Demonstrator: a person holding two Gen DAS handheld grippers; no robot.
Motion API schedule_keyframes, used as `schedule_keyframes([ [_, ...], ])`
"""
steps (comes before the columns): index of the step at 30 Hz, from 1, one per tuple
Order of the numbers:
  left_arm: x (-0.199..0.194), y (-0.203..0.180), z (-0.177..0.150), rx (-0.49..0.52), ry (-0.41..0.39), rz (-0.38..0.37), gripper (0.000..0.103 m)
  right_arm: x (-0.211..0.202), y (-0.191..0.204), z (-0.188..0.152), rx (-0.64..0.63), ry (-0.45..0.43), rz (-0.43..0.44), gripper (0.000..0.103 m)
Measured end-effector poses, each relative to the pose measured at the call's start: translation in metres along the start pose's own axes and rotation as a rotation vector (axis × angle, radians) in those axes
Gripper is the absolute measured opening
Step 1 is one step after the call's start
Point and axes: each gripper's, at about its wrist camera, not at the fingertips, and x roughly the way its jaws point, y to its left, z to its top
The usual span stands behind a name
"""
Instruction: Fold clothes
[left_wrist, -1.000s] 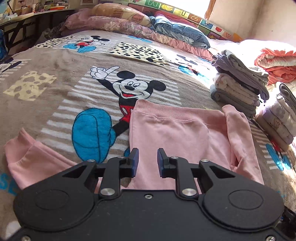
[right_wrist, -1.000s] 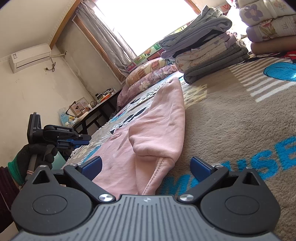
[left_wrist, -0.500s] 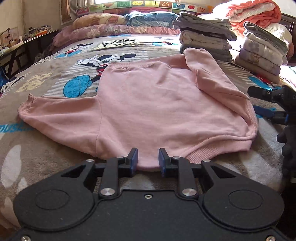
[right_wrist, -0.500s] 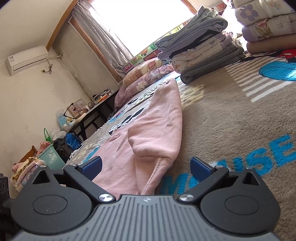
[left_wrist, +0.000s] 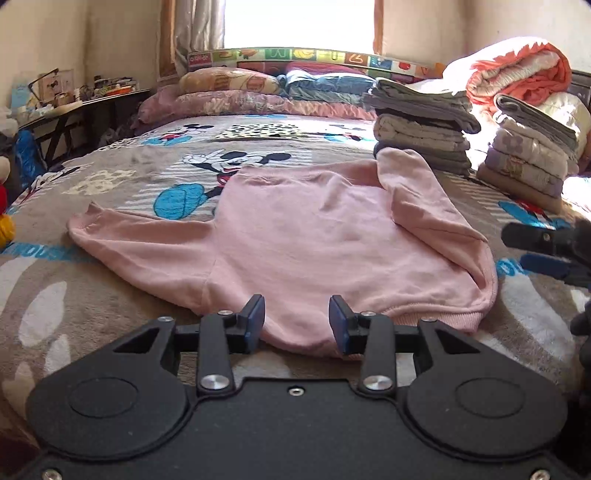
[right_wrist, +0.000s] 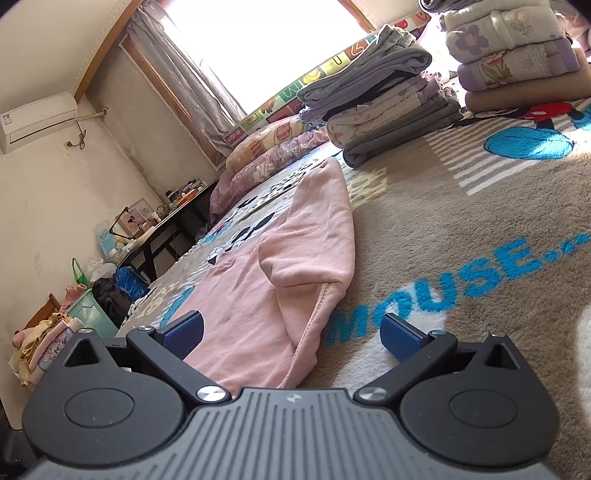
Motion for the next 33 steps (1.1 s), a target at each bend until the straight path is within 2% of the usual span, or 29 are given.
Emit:
schedule_keyframes([
  [3,0.015,0.03,0.011,-0.104,-0.003,0.015,0.037,-0.007,0.031,0.0,-0.153,-0.002,0.012,0.101],
  [4,0.025,0.039,0.009,-0.126,0.025,0.048,0.037,-0.008,0.039,-0.002,-0.187,0.007,0.023,0.101],
  [5,0.036,0.048,0.004,-0.153,0.093,0.075,0.037,-0.009,0.046,-0.004,-0.222,0.015,0.034,0.101],
  [6,0.044,0.058,-0.003,-0.186,0.158,0.062,0.037,-0.01,0.053,-0.008,-0.255,0.028,0.044,0.101],
  [8,0.037,0.065,-0.004,-0.223,0.113,0.029,0.038,-0.009,0.064,-0.015,-0.304,0.05,0.056,0.101],
  [10,0.029,0.068,0.001,-0.236,0.033,0.017,0.038,-0.008,0.074,-0.021,-0.343,0.063,0.055,0.101],
  [12,0.015,0.071,0.004,-0.202,-0.057,0.012,0.038,-0.009,0.084,-0.024,-0.385,0.056,0.05,0.1],
  [13,0.018,0.072,0.003,-0.192,-0.067,0.02,0.038,-0.009,0.09,-0.027,-0.411,0.052,0.054,0.098],
  [15,0.039,0.081,-0.004,-0.191,0.032,0.031,0.038,-0.008,0.103,-0.035,-0.465,0.052,0.062,0.091],
  [16,0.041,0.086,-0.006,-0.205,0.031,0.013,0.04,-0.005,0.111,-0.04,-0.499,0.062,0.071,0.085],
  [17,0.042,0.092,-0.007,-0.221,0.031,-0.004,0.039,-0.001,0.118,-0.044,-0.534,0.073,0.08,0.084],
  [18,0.039,0.096,-0.003,-0.246,0.024,-0.018,0.039,0.005,0.126,-0.049,-0.575,0.083,0.084,0.083],
  [20,0.032,0.108,0.008,-0.294,-0.052,-0.048,0.038,0.019,0.14,-0.056,-0.635,0.116,0.108,0.079],
  [23,0.039,0.131,0.021,-0.367,-0.087,-0.087,0.037,0.04,0.164,-0.064,-0.701,0.142,0.145,0.076],
  [25,0.051,0.148,0.025,-0.418,-0.079,-0.113,0.037,0.054,0.179,-0.067,-0.723,0.152,0.171,0.074],
  [27,0.054,0.172,0.023,-0.503,-0.081,-0.05,0.038,0.068,0.195,-0.07,-0.745,0.163,0.198,0.074],
  [29,0.057,0.195,0.021,-0.587,-0.082,0.013,0.022,0.078,0.207,-0.074,-0.76,0.177,0.221,0.074],
  [30,0.059,0.207,0.021,-0.629,-0.082,0.045,0.022,0.085,0.211,-0.078,-0.767,0.199,0.234,0.074],
  [32,0.061,0.23,0.019,-0.709,-0.084,0.106,0.022,0.099,0.216,-0.09,-0.787,0.311,0.257,0.074],
  [33,0.059,0.233,0.022,-0.705,-0.096,0.095,0.022,0.105,0.218,-0.096,-0.798,0.361,0.267,0.075],
])
